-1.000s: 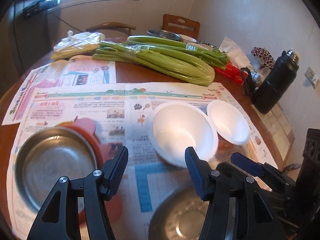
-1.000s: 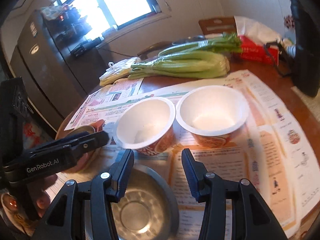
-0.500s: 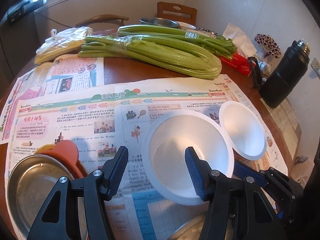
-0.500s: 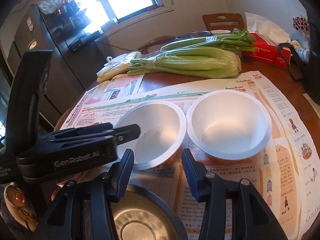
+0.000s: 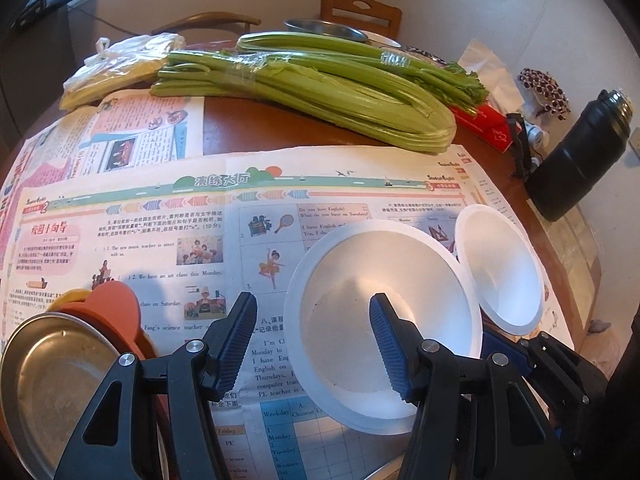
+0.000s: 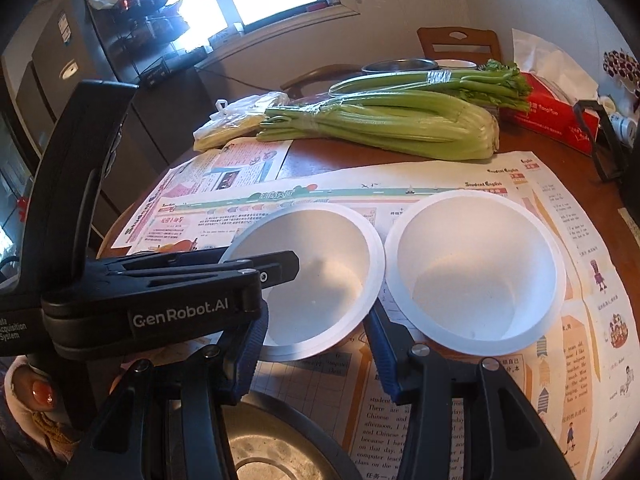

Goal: Organize plates and bowls
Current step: 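Move the left tool to the rim of the red-printed white paper bowl, then close the left tool on the paper bowl's rim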

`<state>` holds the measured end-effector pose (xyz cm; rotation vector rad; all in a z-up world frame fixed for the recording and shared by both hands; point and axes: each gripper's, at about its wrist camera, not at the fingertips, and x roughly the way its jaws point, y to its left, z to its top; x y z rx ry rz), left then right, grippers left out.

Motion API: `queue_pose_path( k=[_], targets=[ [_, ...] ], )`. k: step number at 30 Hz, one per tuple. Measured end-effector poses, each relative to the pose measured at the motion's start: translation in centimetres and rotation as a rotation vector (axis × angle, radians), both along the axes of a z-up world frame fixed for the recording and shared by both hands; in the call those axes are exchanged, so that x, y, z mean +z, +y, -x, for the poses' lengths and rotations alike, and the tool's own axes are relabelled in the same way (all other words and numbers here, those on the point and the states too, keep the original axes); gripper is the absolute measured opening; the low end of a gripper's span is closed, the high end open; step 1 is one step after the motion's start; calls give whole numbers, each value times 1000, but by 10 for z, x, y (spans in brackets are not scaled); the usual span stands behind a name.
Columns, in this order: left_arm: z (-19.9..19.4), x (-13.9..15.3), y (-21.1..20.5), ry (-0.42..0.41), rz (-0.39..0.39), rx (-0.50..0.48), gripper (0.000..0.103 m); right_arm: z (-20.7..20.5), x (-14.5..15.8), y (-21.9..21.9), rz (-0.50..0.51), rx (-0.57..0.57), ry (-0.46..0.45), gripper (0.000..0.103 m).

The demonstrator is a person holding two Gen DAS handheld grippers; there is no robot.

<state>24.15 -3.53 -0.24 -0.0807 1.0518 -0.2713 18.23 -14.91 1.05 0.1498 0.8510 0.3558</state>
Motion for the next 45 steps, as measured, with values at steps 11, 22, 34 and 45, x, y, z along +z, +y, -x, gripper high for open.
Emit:
queue_pose_path(
  k=[11,22,34,45],
  targets=[
    [3,1,0,22,87,-27,57,1,-2,3,7,9,-7,49],
    [15,12,2,-16,80,-9,57,8,6,8,-8,30,-32,50],
    [39,37,6,-78,87,-6,57,26,26,7,-18,46,-80,51],
    [66,60,-1,-123,75,-10,58,50,44,-1,-31,60,-125,51]
  ],
)
